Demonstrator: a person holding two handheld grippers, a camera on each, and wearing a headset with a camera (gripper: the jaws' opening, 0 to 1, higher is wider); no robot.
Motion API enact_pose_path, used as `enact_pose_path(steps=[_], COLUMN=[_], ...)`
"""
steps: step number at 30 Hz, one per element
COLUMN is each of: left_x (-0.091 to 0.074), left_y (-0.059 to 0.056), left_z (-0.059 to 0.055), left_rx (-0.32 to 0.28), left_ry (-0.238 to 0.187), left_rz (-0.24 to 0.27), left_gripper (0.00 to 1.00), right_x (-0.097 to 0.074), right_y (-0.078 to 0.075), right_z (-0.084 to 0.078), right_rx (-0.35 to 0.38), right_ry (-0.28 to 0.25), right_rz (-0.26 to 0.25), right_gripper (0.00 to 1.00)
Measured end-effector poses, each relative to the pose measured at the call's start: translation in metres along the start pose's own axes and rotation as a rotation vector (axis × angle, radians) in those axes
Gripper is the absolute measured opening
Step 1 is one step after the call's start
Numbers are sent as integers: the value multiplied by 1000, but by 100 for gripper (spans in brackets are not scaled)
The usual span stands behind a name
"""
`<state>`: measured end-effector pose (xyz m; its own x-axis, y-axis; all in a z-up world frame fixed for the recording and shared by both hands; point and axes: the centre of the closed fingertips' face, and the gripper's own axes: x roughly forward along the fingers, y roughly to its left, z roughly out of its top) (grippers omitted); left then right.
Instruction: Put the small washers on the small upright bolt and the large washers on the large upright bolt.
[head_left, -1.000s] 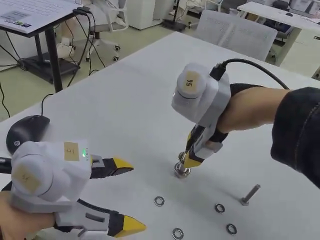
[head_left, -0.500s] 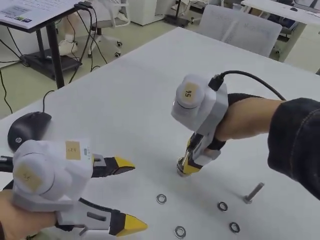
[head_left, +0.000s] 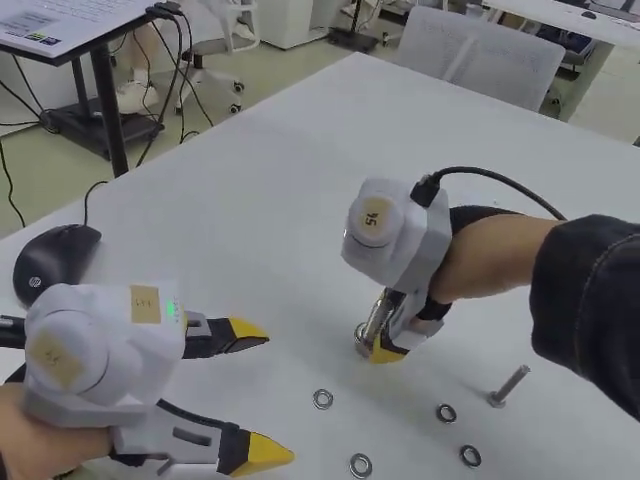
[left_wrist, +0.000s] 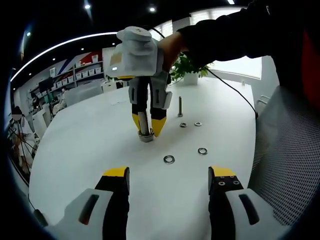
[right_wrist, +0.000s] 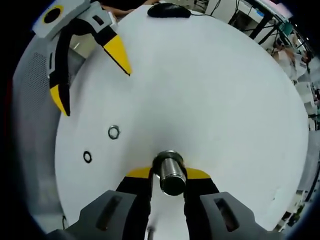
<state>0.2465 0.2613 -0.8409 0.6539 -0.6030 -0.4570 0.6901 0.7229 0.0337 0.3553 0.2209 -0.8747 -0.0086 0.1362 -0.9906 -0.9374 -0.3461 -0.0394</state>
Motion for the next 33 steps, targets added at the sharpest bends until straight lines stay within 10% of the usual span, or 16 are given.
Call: enact_pose_path(steps=[33], left_x=[-2], left_y=[-2], left_z=[8], left_rx=[22], left_ry=[2], left_rz=[7], left_gripper=[62], right_x=[-3], right_y=[19], right_z=[-35], right_rx=[75], right_ry=[6], right_rz=[25], right_gripper=[25])
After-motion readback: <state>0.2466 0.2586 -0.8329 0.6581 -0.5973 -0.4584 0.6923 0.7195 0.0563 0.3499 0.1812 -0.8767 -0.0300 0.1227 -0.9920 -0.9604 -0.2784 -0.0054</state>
